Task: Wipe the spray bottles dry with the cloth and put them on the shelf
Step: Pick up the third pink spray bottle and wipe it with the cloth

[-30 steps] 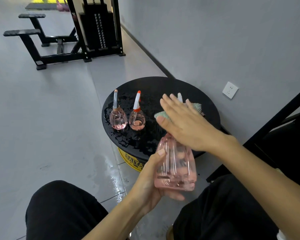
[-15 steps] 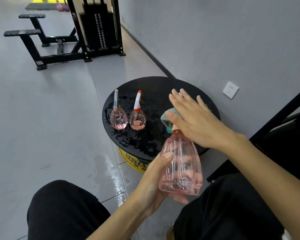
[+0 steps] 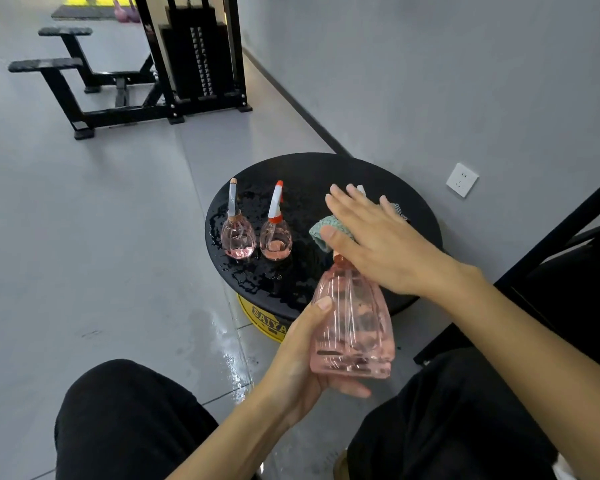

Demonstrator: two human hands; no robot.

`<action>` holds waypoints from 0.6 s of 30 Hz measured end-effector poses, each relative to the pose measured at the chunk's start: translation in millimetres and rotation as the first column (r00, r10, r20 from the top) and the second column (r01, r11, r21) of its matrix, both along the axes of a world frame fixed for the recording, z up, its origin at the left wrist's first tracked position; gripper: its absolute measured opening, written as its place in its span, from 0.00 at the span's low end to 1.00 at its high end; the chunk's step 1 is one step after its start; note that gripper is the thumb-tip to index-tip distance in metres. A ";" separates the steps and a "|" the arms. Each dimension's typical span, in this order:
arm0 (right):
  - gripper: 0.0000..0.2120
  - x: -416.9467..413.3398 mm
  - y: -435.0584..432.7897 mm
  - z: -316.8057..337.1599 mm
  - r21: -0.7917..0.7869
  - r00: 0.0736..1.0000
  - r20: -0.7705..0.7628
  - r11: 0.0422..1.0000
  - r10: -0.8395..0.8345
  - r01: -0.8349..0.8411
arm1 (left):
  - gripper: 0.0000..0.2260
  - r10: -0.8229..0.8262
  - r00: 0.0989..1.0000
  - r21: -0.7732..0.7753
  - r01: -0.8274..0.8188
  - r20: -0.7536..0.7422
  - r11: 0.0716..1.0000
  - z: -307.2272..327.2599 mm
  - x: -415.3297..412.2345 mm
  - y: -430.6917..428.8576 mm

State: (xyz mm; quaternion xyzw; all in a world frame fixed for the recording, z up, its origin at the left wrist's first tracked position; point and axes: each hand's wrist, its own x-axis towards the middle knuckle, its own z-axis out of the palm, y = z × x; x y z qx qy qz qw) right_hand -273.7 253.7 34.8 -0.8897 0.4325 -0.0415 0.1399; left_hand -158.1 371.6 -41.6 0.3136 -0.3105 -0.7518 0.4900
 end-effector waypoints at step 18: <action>0.37 9.6 24.6 -13.6 0.054 0.989 0.130 0.995 0.077 -0.084 | 0.12 0.094 0.993 0.004 -0.094 0.066 0.996 -2.2 12.8 -0.6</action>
